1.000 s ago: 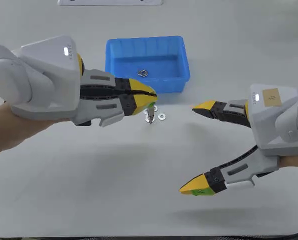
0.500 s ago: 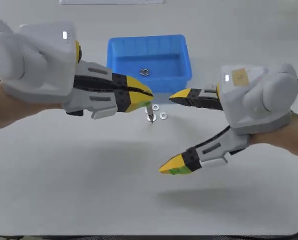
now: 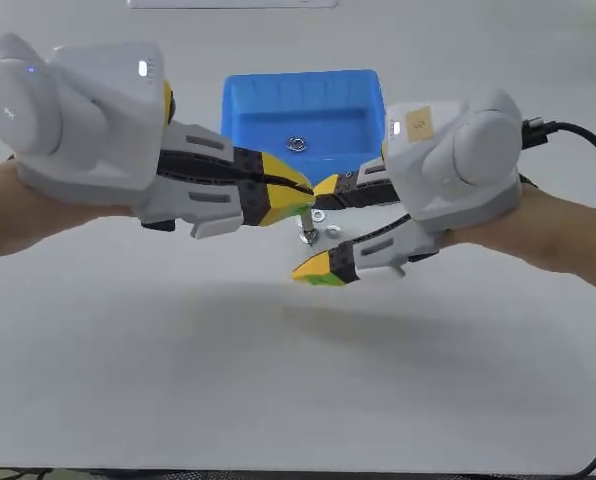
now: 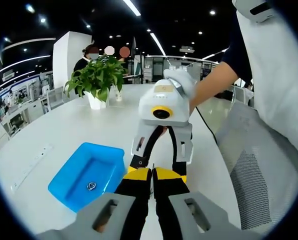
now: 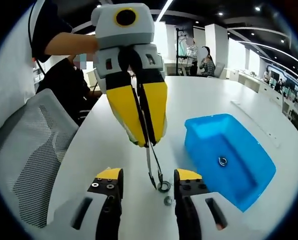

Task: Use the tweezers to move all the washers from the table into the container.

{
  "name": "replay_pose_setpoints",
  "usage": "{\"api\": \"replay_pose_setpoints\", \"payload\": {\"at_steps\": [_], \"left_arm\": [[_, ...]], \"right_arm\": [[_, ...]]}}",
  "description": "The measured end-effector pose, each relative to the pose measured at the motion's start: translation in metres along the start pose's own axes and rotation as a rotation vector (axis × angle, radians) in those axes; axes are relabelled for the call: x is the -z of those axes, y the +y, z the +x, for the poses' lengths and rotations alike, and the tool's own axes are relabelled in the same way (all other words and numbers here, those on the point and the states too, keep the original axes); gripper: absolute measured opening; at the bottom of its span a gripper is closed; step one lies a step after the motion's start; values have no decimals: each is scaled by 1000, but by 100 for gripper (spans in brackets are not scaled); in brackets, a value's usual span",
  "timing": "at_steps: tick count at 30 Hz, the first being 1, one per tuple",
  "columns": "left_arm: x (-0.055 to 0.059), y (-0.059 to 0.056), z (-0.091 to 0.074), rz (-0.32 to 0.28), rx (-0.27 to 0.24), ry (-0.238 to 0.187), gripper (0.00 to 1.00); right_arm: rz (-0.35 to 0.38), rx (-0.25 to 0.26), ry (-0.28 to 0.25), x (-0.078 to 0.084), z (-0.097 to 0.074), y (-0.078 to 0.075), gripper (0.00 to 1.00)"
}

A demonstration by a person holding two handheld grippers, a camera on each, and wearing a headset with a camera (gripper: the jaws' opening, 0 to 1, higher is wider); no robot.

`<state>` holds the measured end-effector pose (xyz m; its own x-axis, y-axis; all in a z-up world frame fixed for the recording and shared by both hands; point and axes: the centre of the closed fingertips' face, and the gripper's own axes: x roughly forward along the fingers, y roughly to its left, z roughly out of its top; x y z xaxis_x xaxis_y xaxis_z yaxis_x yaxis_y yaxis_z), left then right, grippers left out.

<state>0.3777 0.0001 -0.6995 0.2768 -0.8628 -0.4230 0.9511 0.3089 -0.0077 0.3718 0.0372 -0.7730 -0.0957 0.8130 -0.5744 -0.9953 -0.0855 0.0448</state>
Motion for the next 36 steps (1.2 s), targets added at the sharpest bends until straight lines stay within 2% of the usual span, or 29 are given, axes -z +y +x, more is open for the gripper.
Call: {"api": "replay_pose_setpoints", "payload": {"at_steps": [3,10,16,18,25,31,34,36], "left_arm": [[-1,-2,2,-2,8,-1,5],[-2,-5,5,7,16,3,5],[-1,-6,5,12,22,10,6],[0,-4,4,13,19,12,6],[2,-2,2,0,8,16,6],[3,-2,1,5,7,20,6],[3,-2,2,3,7,19,6],[3,-2,2,7,7,19,6]], "right_arm": [[-14,-9,-4,-3,-1,-1,29],[-48,-23,17,-2,0,0,18],[-80,-13,39,0,1,-3,12],[-131,-16,46,0,2,-3,11],[-170,4,44,0,2,-3,9],[-176,17,39,0,2,-3,9],[-128,11,15,0,1,-4,10],[-117,7,21,2,2,-5,11]]}}
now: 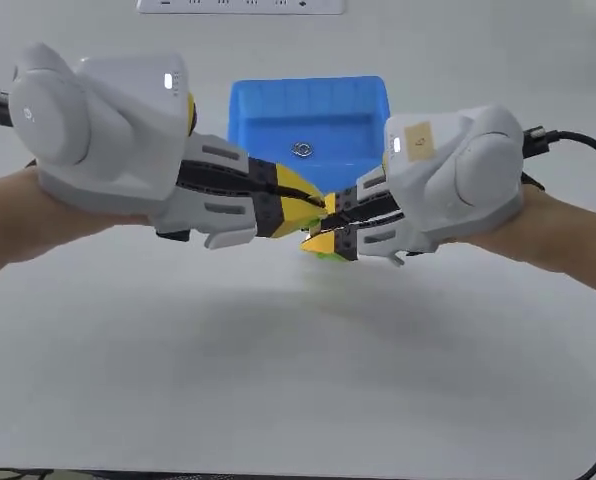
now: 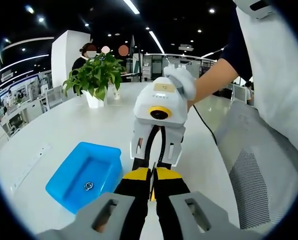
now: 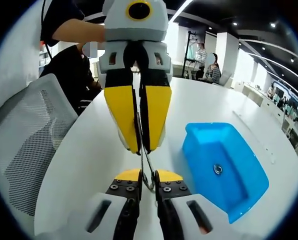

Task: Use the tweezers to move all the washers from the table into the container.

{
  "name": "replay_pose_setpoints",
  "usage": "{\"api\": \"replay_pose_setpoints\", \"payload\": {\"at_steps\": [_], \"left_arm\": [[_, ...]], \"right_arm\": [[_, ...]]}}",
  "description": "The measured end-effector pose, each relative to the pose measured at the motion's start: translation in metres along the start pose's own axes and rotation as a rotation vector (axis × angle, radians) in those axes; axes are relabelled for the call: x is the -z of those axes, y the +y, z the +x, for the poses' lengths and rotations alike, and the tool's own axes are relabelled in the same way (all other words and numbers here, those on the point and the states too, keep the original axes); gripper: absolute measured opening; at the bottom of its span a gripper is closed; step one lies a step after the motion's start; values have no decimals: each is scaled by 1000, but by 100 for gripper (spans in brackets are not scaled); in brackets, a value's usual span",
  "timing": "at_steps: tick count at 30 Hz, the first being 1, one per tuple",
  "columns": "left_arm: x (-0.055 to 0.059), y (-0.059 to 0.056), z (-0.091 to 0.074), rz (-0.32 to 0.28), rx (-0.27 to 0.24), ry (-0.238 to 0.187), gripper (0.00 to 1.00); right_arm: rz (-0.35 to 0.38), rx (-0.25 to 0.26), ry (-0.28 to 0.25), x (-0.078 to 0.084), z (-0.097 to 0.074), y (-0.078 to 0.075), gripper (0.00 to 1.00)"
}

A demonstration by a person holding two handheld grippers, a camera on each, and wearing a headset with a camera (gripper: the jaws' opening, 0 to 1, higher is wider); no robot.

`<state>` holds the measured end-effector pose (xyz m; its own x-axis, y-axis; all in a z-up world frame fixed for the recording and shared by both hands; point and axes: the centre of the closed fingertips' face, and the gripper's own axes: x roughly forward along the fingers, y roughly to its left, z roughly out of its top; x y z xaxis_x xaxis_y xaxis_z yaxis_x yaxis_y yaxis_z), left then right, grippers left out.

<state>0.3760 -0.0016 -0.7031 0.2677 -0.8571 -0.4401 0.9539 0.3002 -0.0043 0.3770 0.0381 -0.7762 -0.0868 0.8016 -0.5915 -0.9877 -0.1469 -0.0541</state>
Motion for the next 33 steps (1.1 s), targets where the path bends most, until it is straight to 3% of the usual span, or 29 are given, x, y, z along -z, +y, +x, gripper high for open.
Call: {"api": "replay_pose_setpoints", "payload": {"at_steps": [1,2,3,5,7,11,18,24,28,33], "left_arm": [[0,1,0,2,0,1,6],[1,1,0,1,0,1,6],[1,2,0,2,-1,2,6],[2,2,-1,2,1,3,6],[3,3,-2,3,-2,5,6],[4,4,-3,1,-5,7,6],[2,3,0,1,-7,4,6],[1,4,0,1,-15,7,6],[0,3,1,-44,-18,4,6],[1,6,-1,-45,-33,11,7]], "right_arm": [[-3,4,26,5,1,0,13],[-26,-15,103,19,2,3,14],[-38,-24,111,21,4,5,15],[-44,15,57,15,5,1,11],[15,10,42,14,4,1,10],[49,11,-7,5,1,-2,13],[21,2,3,4,2,0,11],[4,23,-10,4,2,-1,9],[-5,28,-12,4,2,-1,9],[-2,33,-21,4,2,-3,9]]}}
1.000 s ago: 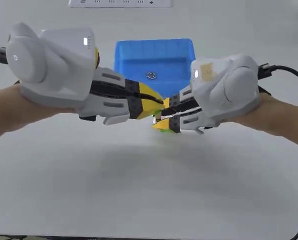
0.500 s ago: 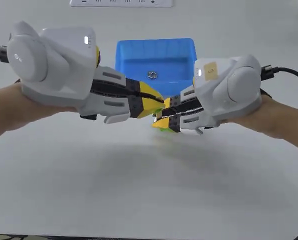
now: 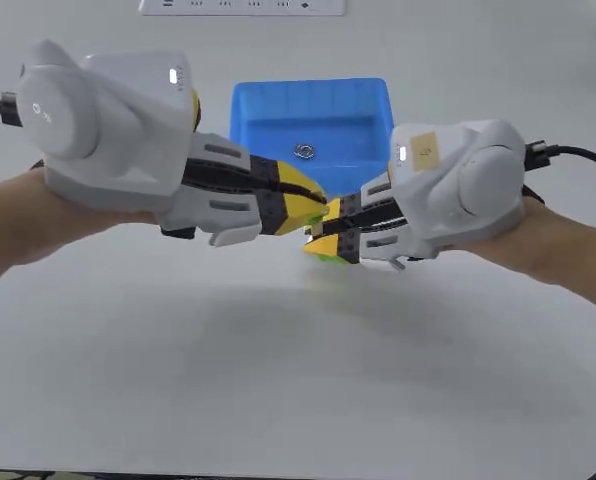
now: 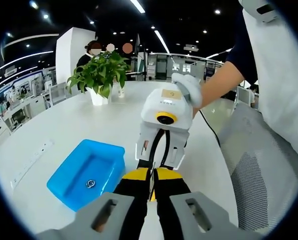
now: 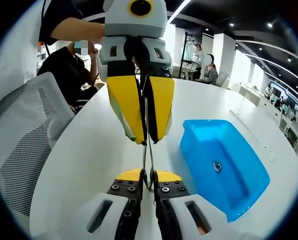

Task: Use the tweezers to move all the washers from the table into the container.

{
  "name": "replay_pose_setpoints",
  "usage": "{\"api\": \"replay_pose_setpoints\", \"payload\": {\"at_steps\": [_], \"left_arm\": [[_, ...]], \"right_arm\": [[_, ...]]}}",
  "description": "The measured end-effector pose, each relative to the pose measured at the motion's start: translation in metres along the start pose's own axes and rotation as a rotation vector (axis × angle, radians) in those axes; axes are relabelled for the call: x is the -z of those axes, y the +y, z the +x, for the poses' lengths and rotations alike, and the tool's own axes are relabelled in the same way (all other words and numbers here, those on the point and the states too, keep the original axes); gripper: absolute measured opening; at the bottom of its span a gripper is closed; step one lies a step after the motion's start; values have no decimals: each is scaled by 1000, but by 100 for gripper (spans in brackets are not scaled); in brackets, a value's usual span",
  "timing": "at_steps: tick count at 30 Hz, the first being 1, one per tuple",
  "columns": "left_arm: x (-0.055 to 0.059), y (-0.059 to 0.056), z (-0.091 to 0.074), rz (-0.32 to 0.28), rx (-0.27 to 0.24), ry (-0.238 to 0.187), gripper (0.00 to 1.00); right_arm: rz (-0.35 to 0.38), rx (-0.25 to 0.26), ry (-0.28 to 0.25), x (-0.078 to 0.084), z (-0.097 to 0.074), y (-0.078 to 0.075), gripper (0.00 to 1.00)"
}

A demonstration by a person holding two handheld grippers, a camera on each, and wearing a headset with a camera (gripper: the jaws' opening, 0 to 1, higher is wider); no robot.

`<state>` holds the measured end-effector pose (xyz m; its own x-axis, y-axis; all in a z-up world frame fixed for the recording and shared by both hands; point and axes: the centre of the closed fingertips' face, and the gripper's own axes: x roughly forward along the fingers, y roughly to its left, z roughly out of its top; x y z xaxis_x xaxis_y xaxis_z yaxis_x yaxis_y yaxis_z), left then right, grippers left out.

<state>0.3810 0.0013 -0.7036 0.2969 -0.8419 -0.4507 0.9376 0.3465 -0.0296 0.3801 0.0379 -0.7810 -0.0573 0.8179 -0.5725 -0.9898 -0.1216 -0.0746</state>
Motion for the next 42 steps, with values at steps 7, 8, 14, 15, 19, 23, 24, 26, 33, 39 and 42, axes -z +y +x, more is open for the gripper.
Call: {"api": "replay_pose_setpoints", "payload": {"at_steps": [7,8,14,15,19,23,24,26,33,39,42], "left_arm": [[2,2,-4,-60,-22,12,19],[2,3,-6,-62,-24,9,19],[6,6,-19,-107,-70,5,26],[7,7,-21,-108,-84,3,27],[9,9,-31,-132,-123,-12,32],[13,10,-43,-148,-161,-10,37],[13,10,-45,-148,-176,-11,39],[13,9,-49,-162,-191,-14,46],[12,8,-67,-149,-270,-40,65],[23,9,-78,-137,-299,-20,82],[25,12,-84,-137,-322,-20,89]], "right_arm": [[7,11,-2,1,0,-2,9],[7,11,-2,1,0,-2,9],[1,10,-1,-4,-1,-2,9],[0,10,-8,-7,-3,-2,9],[-6,19,-16,-16,-9,-5,9],[2,26,-27,-22,-19,-5,9],[9,31,-30,-24,-22,-5,9],[21,42,-44,-28,-27,-6,9],[22,70,-64,-43,-42,-13,9],[-3,88,-75,-60,-51,-22,9],[-18,96,-80,-69,-55,-28,9]]}}
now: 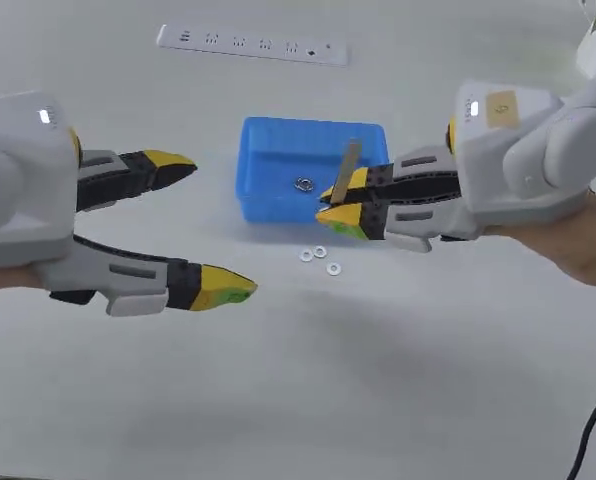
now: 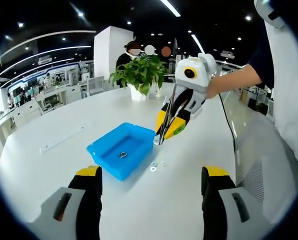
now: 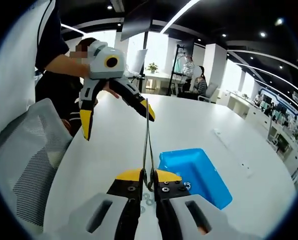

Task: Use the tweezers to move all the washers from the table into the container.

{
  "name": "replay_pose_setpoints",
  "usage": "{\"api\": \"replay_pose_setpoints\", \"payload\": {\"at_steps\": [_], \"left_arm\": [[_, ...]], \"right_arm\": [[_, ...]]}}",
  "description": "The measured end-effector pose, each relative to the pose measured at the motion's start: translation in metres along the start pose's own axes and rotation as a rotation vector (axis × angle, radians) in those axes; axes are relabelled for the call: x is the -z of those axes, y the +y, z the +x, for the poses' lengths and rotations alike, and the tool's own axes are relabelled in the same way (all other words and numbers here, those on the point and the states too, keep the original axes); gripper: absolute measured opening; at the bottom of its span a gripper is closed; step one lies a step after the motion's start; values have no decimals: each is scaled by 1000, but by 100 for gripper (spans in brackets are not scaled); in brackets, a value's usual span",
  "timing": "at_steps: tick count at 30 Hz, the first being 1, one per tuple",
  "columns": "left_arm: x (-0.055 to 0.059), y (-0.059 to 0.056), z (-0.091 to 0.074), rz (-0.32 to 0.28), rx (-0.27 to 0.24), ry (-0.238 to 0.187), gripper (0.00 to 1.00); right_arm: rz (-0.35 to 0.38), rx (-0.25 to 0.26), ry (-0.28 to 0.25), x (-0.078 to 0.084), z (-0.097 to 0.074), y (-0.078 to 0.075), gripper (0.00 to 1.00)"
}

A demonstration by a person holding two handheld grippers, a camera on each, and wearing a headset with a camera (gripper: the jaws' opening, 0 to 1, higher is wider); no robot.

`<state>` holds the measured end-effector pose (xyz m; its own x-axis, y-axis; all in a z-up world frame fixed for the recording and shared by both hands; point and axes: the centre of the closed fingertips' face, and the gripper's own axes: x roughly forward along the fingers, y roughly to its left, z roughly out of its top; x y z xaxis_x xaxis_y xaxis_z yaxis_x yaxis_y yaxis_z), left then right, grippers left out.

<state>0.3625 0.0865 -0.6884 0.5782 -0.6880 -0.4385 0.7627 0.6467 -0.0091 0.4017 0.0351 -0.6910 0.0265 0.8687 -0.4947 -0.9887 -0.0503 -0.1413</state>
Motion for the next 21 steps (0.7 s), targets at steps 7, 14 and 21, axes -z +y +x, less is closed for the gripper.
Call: {"api": "replay_pose_setpoints", "payload": {"at_steps": [7,14,21], "left_arm": [[0,12,-8,-3,-46,-13,99],[1,15,-11,-9,-55,-12,99],[8,14,-19,-26,-48,3,99]], "right_arm": [[-26,16,-11,-17,-2,-22,9],[-16,58,-14,-14,5,-57,9],[76,84,1,16,31,-81,9]]}}
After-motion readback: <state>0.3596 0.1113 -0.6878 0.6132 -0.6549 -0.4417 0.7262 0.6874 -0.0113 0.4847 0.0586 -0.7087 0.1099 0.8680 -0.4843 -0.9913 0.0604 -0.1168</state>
